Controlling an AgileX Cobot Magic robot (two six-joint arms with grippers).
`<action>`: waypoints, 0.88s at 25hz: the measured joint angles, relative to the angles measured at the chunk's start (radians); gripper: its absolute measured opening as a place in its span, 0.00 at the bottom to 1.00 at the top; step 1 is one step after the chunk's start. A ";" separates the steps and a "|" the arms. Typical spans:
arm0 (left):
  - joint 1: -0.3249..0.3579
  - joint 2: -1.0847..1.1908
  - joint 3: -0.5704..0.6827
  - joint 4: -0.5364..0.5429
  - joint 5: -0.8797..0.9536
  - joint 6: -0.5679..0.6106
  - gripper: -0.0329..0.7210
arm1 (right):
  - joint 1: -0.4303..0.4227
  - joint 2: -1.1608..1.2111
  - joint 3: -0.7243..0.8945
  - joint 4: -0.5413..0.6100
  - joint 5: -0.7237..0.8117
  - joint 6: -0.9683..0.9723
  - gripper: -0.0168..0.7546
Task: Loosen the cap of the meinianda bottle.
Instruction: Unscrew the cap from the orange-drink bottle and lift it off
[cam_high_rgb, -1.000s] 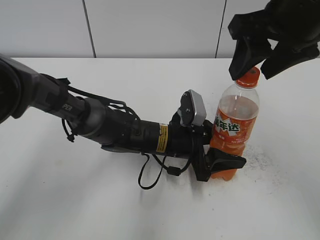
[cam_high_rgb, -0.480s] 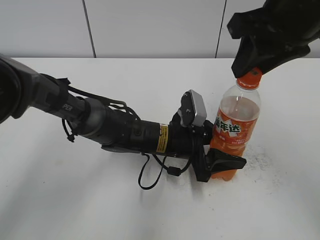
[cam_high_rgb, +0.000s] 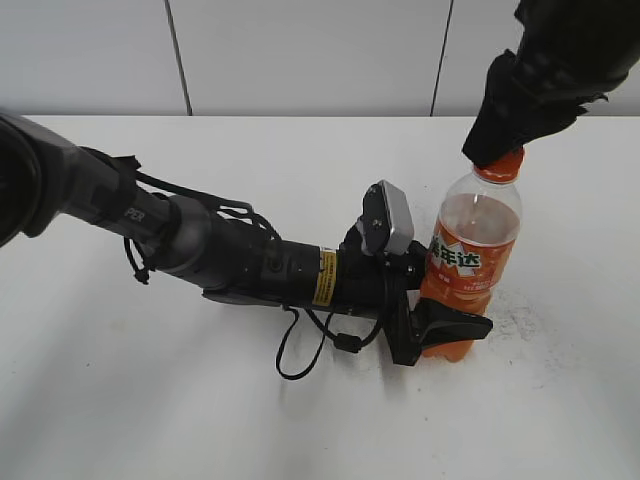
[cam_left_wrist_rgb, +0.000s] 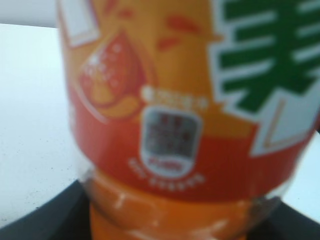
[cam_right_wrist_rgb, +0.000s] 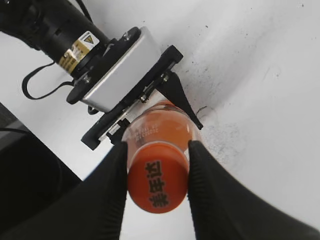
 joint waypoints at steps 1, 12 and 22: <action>0.000 0.000 0.000 0.000 0.000 0.000 0.70 | 0.000 0.000 0.000 0.003 0.000 -0.055 0.37; 0.000 0.000 0.000 0.002 0.000 0.003 0.70 | 0.000 0.000 0.000 0.028 0.008 -0.393 0.37; 0.000 0.000 0.000 -0.006 0.001 -0.009 0.70 | 0.000 0.000 0.000 0.017 0.026 0.196 0.68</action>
